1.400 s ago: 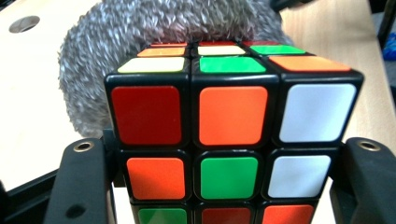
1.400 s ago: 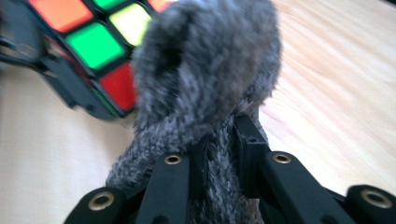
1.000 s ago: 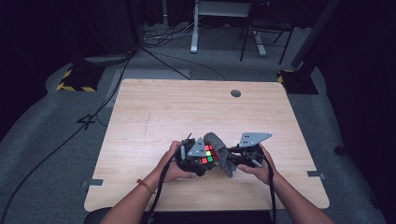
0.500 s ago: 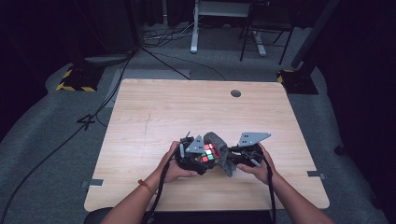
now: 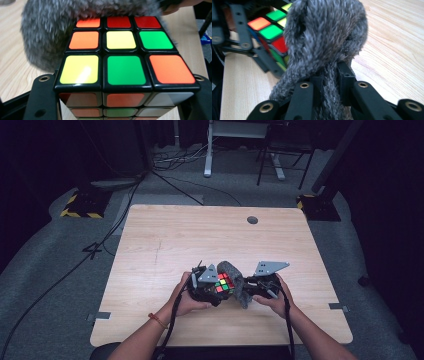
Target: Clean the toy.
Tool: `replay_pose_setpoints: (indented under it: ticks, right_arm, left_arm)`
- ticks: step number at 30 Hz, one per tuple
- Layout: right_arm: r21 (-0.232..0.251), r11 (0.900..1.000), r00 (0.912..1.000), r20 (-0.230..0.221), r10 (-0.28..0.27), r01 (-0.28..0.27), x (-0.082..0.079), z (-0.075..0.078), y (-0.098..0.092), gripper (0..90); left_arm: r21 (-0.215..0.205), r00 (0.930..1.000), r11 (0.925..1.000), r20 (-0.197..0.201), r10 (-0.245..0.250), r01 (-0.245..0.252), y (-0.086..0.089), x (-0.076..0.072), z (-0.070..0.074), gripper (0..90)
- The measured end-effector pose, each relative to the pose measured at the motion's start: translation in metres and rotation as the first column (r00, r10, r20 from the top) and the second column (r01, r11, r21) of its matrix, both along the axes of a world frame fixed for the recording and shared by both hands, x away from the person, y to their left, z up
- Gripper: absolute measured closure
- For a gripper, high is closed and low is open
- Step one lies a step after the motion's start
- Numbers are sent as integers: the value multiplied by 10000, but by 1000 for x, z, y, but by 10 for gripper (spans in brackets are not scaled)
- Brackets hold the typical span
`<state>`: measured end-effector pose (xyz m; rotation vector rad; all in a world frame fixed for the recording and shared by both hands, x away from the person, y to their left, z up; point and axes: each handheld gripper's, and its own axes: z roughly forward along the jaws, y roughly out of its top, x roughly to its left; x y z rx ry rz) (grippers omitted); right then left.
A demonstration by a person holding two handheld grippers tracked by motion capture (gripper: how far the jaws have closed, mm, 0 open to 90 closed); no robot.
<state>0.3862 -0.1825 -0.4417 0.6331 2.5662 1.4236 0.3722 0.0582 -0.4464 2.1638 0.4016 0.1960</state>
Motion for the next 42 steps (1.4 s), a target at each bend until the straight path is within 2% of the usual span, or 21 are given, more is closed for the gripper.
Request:
replay_pose_setpoints:
  ticks: [2, 4, 6, 9, 12, 14, 16, 19, 21, 24, 26, 29, 33, 37, 41, 42]
  right_arm:
    - [-59, 10000, 10000, 46, -14, 14, 0, 0, 1, 780]
    - [37, 10000, 10000, 50, 23, -23, -1, 1, 0, 780]
    - [149, 9998, 9999, 128, 92, -94, -3, 3, 0, 783]
    - [267, 9995, 9996, 247, 134, -140, -5, 5, 0, 784]
    - [362, 9991, 9990, 400, 194, -208, -6, 6, 0, 784]
    - [383, 9991, 9987, 491, 157, -176, -6, 6, 0, 783]
    - [217, 9996, 9982, 580, 151, -164, -6, 6, 1, 782]
    - [-388, 9992, 9979, 634, 132, -108, -6, 2, 6, 783]
    - [-763, 9966, 9985, 425, 343, -310, -5, -3, 8, 783]
    - [-922, 9938, 9974, 310, 648, -617, -7, -5, 10, 782]
    - [-742, 9948, 9964, 436, 727, -694, -9, -1, 10, 781]
    - [-77, 9974, 9956, 600, 715, -712, -11, 6, 6, 781]
    - [333, 9973, 9943, 865, 624, -655, -11, 8, 1, 780]
    - [396, 9973, 9963, 617, 596, -621, -7, 4, -1, 780]
    - [231, 9979, 9956, 736, 587, -606, -8, 4, 0, 780]
    - [316, 9971, 9947, 783, 667, -693, -9, 5, 1, 781]
  left_arm:
    - [-89, 10000, 10000, 25, -6, 6, 0, 0, 0, 329]
    - [2, 10000, 10000, 43, 11, -11, 1, 1, 1, 331]
    - [-2, 9998, 10000, -172, 58, -58, 2, 4, 0, 329]
    - [221, 9998, 9996, -65, 193, -191, 2, 3, 0, 318]
    - [396, 9999, 9992, -124, 78, -73, 3, 4, -1, 317]
    - [489, 9999, 9987, 29, -124, 123, 3, 3, 0, 333]
    - [410, 9990, 9991, 410, -149, 132, 3, 0, 3, 336]
    - [4, 9978, 9998, 637, 199, -200, 5, -1, 9, 335]
    - [-244, 9980, 9991, 528, 352, -340, 9, 0, 11, 335]
    - [-251, 9974, 9984, 505, 512, -500, 14, 3, 11, 334]
    - [-287, 9980, 9983, 387, 509, -498, 17, 5, 10, 334]
    - [-252, 9993, 9992, 149, 329, -325, 17, 6, 7, 334]
    - [157, 9998, 9997, 96, 159, -160, 9, 4, 4, 328]
    - [298, 9992, 9992, -258, 290, -283, 5, 6, 1, 320]
    - [742, 9980, 9959, -327, 539, -513, 2, 7, -2, 304]
    - [833, 9984, 9956, -328, 469, -440, 0, 6, -4, 303]
